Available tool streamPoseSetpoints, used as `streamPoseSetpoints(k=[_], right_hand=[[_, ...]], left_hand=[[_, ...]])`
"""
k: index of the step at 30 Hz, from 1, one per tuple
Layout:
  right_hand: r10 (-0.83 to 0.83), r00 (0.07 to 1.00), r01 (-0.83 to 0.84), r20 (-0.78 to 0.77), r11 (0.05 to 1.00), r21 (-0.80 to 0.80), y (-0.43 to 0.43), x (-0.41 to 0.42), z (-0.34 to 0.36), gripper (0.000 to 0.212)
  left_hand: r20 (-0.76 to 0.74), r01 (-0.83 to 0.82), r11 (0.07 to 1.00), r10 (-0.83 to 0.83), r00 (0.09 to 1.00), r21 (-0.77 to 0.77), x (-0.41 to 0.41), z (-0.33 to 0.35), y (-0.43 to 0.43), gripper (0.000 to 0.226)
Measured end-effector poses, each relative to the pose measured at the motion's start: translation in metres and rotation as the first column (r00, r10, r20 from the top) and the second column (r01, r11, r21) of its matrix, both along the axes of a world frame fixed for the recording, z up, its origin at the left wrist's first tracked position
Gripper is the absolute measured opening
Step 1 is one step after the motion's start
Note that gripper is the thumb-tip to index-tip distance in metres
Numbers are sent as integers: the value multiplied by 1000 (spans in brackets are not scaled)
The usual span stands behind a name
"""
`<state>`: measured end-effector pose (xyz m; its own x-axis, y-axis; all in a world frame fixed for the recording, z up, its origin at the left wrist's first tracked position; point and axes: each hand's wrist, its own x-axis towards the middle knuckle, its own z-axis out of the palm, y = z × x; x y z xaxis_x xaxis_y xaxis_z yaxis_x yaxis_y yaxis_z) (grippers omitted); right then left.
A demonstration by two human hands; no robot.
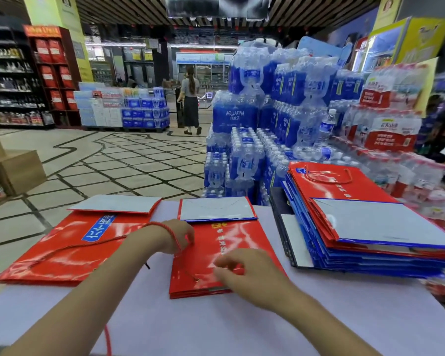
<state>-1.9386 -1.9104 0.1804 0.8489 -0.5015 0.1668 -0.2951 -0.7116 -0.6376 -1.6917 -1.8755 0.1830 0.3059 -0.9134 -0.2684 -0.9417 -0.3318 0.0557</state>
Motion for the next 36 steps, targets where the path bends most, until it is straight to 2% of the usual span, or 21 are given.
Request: streamPoseSetpoints(k=[2,7,9,11,12,13,14,16,17,18,22,23,24,26,28,30,33,34,36], right_hand=[[6,1000,-6,15,1000,-9,14,28,-6,31],[-41,999,38,-24,990,-133,23,68,-33,24],[-138,990,140,32,988,-58,15,69,-39,25],[-222,975,223,24,973,-60,4,66,-40,25],[-239,971,239,-1,968,-72,-2,64,-39,24],[-250,968,248,-20,966,-72,-7,62,-39,23],[-254,967,252,-31,966,-62,-11,60,-39,22],[-258,965,257,-37,966,-35,-13,57,-39,21],[-259,965,258,-35,966,-27,-13,57,-40,21],[-256,966,256,-31,966,-20,-13,56,-40,21],[-241,970,241,-29,970,12,-12,50,-39,21],[-236,971,237,-35,971,14,-12,48,-38,22],[-226,973,227,-46,974,13,-12,46,-36,24],[-191,979,194,-69,980,47,-11,43,-33,28],[-136,987,146,-81,980,138,-10,39,-28,29],[-62,995,78,-74,968,240,-11,35,-22,24],[49,999,-44,-3,921,386,-18,20,-9,14],[61,998,-59,5,931,360,-23,12,-5,14],[33,998,-25,-46,985,171,-37,-6,1,17]], left_hand=[[6,-14,999,14,1000,53,-10,8,-3,35],[-54,-12,997,16,998,71,-8,17,5,41],[-167,-1,999,10,986,54,4,14,15,50],[-389,-12,1000,20,921,23,10,14,32,61],[-548,-30,999,15,836,-18,8,14,41,63],[-704,-51,996,-19,710,-79,5,14,48,61],[-834,-95,983,-78,546,-154,0,14,54,53],[-957,-283,925,-198,214,-255,-6,11,57,37],[-967,-408,876,-237,96,-255,-5,8,53,35],[-968,-531,818,-249,23,-223,-7,8,50,33],[-981,-843,533,-194,-33,-77,0,18,35,25],[-981,-882,464,-193,-16,-77,3,23,33,27],[-986,-907,405,-161,54,-116,6,27,30,28],[-956,-897,352,23,293,-266,6,35,25,34],[-857,-839,352,156,491,-416,-1,36,20,45],[-754,-754,395,195,628,-526,-12,34,16,52],[-630,-638,507,218,746,-580,-25,26,12,50],[-577,-588,548,218,787,-595,-28,22,11,48],[-505,-515,606,206,838,-606,-33,11,7,40]])
